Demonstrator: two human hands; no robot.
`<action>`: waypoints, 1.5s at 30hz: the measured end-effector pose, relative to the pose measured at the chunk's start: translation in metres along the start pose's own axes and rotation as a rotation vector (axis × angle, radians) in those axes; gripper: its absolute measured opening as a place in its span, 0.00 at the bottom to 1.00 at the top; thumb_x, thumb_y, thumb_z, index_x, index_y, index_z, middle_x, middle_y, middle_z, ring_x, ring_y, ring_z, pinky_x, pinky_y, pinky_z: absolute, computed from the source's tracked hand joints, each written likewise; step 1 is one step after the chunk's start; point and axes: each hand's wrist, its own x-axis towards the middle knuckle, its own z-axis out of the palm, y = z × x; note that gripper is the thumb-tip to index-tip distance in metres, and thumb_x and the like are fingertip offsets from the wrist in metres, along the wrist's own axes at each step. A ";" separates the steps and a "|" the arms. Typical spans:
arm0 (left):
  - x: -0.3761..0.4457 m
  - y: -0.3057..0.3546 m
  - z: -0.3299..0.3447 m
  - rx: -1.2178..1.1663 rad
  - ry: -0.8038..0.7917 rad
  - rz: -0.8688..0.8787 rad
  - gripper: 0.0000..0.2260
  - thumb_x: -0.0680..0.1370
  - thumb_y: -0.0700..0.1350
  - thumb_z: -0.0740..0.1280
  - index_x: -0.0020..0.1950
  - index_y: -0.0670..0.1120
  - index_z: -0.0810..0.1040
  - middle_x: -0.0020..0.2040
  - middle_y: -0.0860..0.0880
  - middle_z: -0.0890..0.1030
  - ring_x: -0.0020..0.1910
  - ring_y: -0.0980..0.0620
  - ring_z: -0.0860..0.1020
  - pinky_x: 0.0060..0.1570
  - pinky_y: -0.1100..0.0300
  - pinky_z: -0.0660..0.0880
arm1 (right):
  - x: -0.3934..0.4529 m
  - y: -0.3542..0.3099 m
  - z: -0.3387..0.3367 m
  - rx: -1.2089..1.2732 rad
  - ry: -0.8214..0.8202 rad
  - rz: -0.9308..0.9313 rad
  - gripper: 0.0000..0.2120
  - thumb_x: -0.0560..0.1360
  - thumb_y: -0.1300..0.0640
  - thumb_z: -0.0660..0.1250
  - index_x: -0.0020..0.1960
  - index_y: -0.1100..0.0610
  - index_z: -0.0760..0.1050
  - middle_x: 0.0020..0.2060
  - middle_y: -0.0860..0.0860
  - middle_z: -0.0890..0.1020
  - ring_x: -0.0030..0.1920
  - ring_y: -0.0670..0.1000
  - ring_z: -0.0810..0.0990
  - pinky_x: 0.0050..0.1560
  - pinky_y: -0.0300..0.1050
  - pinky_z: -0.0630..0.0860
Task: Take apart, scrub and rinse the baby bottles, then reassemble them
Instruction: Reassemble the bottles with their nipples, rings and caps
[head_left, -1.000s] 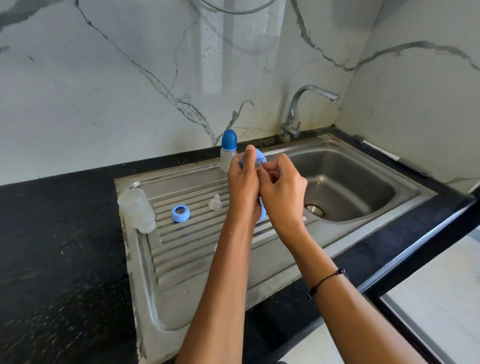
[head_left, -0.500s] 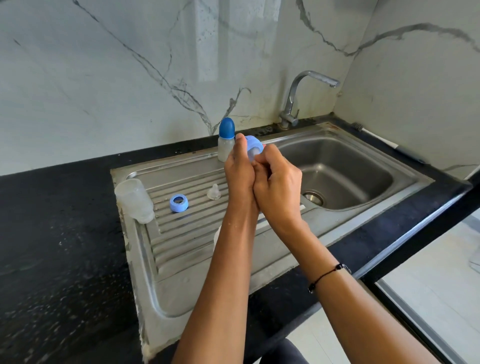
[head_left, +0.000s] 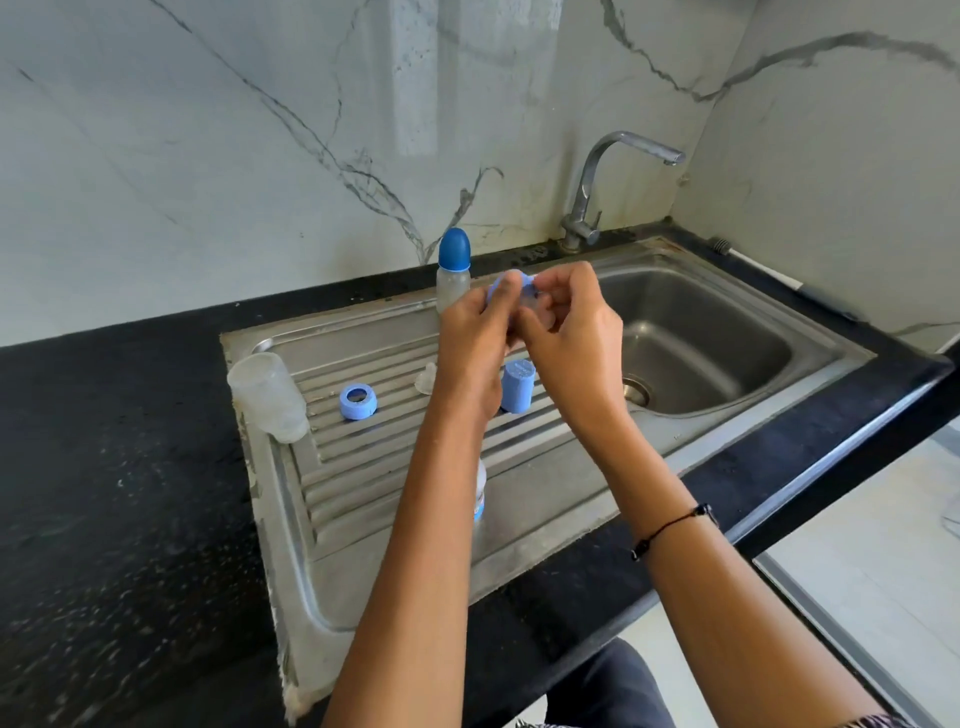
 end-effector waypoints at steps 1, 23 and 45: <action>0.000 0.000 0.002 -0.007 0.023 0.009 0.08 0.81 0.43 0.61 0.50 0.42 0.79 0.38 0.47 0.82 0.38 0.54 0.82 0.40 0.62 0.77 | -0.001 0.001 0.002 0.026 0.009 0.032 0.10 0.73 0.59 0.70 0.51 0.58 0.72 0.38 0.46 0.77 0.38 0.43 0.76 0.40 0.34 0.75; 0.007 0.007 -0.014 0.122 0.163 -0.065 0.11 0.78 0.48 0.65 0.49 0.40 0.77 0.44 0.38 0.79 0.41 0.44 0.80 0.41 0.52 0.79 | 0.001 0.018 0.009 -0.167 -0.092 -0.418 0.06 0.66 0.63 0.54 0.36 0.62 0.69 0.32 0.53 0.71 0.32 0.53 0.68 0.32 0.45 0.67; 0.008 0.002 -0.014 0.135 0.215 0.016 0.09 0.79 0.41 0.64 0.40 0.40 0.75 0.39 0.44 0.78 0.40 0.49 0.78 0.46 0.53 0.79 | 0.011 0.005 0.004 0.079 -0.257 0.108 0.05 0.77 0.61 0.66 0.48 0.63 0.71 0.32 0.57 0.81 0.25 0.48 0.78 0.28 0.38 0.76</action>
